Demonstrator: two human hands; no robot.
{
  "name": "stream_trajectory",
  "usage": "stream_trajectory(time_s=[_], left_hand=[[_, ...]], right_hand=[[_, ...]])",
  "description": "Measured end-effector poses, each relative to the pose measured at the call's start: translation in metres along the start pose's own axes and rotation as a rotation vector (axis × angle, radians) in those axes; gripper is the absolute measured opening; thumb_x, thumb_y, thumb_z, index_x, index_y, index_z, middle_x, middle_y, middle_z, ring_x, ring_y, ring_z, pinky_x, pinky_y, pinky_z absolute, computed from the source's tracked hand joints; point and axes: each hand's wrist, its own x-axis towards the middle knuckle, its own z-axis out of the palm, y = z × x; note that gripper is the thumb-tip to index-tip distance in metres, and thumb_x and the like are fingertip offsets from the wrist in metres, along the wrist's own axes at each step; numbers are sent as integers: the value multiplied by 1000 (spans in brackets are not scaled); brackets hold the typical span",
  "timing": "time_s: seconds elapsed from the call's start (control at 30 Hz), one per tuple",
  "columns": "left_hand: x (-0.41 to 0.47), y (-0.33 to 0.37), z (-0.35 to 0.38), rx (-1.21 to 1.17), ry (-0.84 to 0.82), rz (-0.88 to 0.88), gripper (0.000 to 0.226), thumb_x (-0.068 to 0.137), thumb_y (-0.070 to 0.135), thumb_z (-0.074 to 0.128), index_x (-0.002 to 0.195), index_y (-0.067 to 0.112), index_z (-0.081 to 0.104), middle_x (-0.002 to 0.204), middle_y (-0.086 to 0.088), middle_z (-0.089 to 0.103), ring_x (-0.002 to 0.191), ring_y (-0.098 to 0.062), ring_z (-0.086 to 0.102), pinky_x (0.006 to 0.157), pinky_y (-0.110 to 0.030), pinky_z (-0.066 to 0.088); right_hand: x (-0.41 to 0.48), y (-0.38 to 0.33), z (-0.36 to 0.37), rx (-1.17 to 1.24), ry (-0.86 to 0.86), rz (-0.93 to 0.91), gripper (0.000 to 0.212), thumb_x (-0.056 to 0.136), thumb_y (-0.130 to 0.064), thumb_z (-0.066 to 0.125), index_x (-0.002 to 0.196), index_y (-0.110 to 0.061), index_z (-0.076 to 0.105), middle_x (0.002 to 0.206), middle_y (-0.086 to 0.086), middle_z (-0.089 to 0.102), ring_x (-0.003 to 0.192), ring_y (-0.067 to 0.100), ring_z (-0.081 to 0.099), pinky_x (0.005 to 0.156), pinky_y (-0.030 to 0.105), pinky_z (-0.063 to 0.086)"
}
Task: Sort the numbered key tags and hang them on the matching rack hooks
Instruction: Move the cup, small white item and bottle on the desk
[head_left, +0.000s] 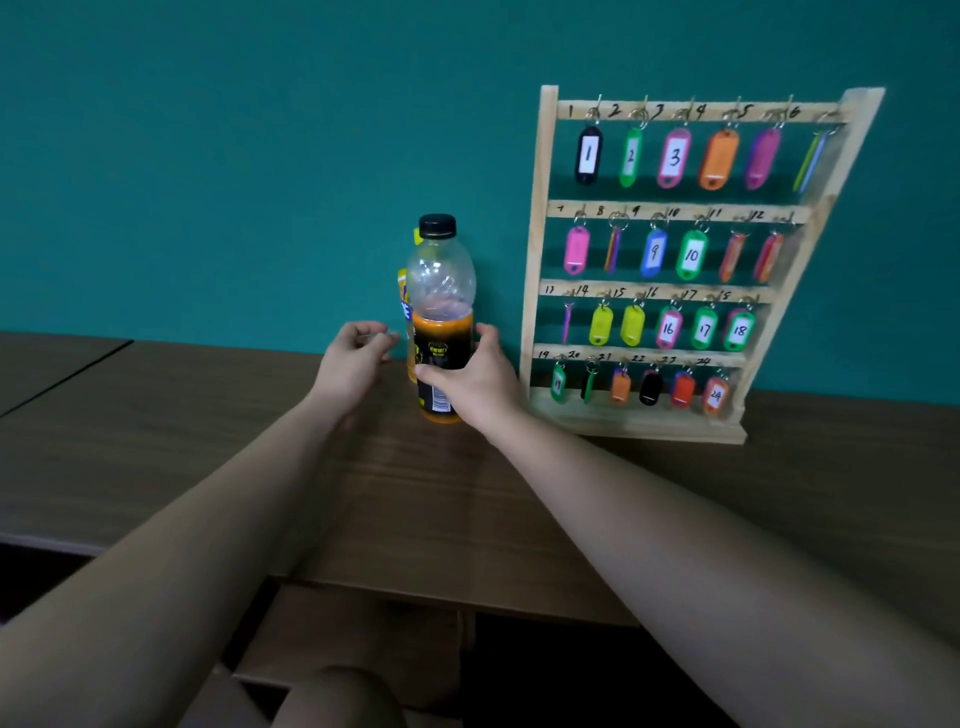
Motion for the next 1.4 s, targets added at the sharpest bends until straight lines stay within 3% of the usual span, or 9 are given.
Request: stream_trajectory(time_s=[0.17,0.37,0.5,0.7,0.87,1.0,1.1,1.2,1.4], left_hand=[[16,-4,-2,59,-62,13,64,72,53,76,129,27,59,122,0,68,114,-21,68,102,-48,54],[29,2,16,73,-123,3,101,58,57,85,145,26,45,131,0,60,115,-17,64,98,-32,51],[37,5,36,69,-122,10,89,77,37,94,148,21,42,128,1,62,109,-14,66,82,-24,50],[42,3,54,244,23,33,76,76,48,91,135,21,53,121,4,68,113,-20,68,97,-35,52],[24,9,52,328,81,50,72,77,49,89,133,18,57,113,7,64,111,-22,65,89,-32,47],[-7,13,40,349,53,100,66,73,49,91,125,19,63,112,5,68,106,-22,68,84,-32,49],[-48,26,26,268,29,137,63,64,56,91,115,28,68,109,9,72,100,-18,71,90,-41,58],[-102,46,13,142,-25,167,54,67,45,95,111,29,70,101,8,79,94,-14,76,92,-47,61],[-219,80,6,96,-225,209,50,74,32,95,118,29,72,110,8,80,106,-14,75,99,-47,59]], right_hand=[[-14,4,-11,-28,21,-49,65,68,-56,89,115,-29,54,112,-10,71,104,17,69,84,35,55],[-50,15,-51,17,-23,-118,60,70,-54,91,114,-33,57,109,-15,71,100,5,69,81,31,58],[-63,19,-83,54,-32,-130,58,73,-49,92,118,-37,58,110,-20,72,104,-5,67,89,30,58],[-78,32,-123,30,-31,-91,60,74,-49,92,124,-39,59,112,-25,69,104,-13,61,87,25,52],[-89,38,-145,18,-61,-84,66,78,-49,91,133,-42,55,119,-27,67,107,-19,56,83,15,46],[-98,39,-157,-5,-83,-98,72,78,-52,91,136,-46,50,128,-23,66,123,1,59,96,31,50],[-109,35,-168,-19,-104,-110,73,79,-52,90,137,-49,46,122,-29,60,122,1,55,98,34,48],[-124,32,-182,-5,-119,-122,71,78,-52,91,131,-56,45,121,-32,61,118,-6,58,101,37,50],[-177,33,-215,13,-173,-136,75,77,-49,92,137,-50,48,130,-24,66,121,-2,62,106,46,54]])
